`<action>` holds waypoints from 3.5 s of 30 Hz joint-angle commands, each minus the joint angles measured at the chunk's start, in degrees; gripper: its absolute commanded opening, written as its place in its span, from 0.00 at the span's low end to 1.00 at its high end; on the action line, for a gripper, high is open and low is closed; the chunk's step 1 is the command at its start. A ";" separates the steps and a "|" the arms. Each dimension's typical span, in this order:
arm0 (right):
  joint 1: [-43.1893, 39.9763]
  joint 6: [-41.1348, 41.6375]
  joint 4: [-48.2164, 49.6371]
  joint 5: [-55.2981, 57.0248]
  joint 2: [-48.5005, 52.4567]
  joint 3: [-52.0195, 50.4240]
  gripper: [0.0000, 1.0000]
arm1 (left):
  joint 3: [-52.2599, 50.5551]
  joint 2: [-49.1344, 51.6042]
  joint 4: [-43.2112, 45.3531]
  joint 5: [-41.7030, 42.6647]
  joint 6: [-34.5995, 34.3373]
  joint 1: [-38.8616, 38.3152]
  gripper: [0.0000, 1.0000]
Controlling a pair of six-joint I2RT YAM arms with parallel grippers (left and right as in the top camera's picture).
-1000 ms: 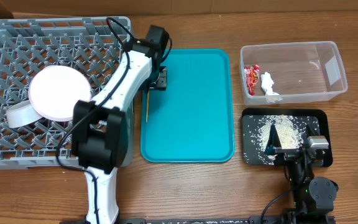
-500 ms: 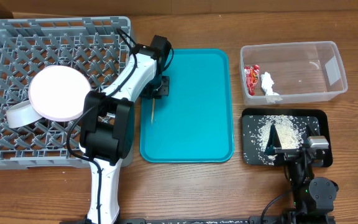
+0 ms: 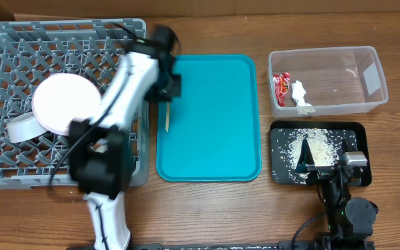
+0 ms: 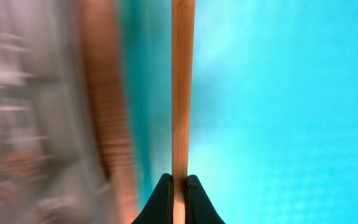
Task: Sort waste into correct bins and load items into the dishwasher
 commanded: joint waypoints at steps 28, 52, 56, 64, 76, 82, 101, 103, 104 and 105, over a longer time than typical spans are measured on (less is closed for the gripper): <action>-0.17 -0.24 0.26 -0.04 -0.61 -0.59 1.00 | 6.43 -11.21 -9.18 -5.18 4.55 7.34 0.62; -0.17 -0.24 0.26 -0.04 -0.61 -0.59 1.00 | 6.29 -48.41 -28.76 -13.81 -4.02 -8.46 1.00; -0.17 -0.22 0.26 -0.04 -0.61 -0.59 1.00 | 6.29 -48.72 -26.93 -14.43 -4.02 -8.41 1.00; -0.17 -0.24 0.26 -0.04 -0.61 -0.59 1.00 | -3.65 -56.08 -0.24 -16.57 5.40 -8.11 1.00; -0.17 -0.24 0.26 -0.04 -0.61 -0.59 1.00 | -49.27 -86.07 40.30 -3.15 6.36 5.22 1.00; -0.17 -0.24 0.26 -0.04 -0.61 -0.59 1.00 | -68.52 -100.80 50.23 -1.73 6.29 6.45 1.00; -0.17 -0.24 0.26 -0.04 -0.61 -0.59 1.00 | -99.54 -119.19 56.78 -2.84 6.32 6.25 1.00; -0.17 -0.24 0.26 -0.04 -0.61 -0.59 1.00 | -102.44 -119.19 61.42 -2.84 6.29 6.25 1.00; -0.17 -0.24 0.26 -0.04 -0.61 -0.59 1.00 | -104.10 -119.19 64.22 -2.82 6.29 6.25 1.00; -0.17 -0.24 0.26 -0.04 -0.61 -0.59 1.00 | -105.28 -119.19 66.01 -2.60 6.27 6.25 1.00</action>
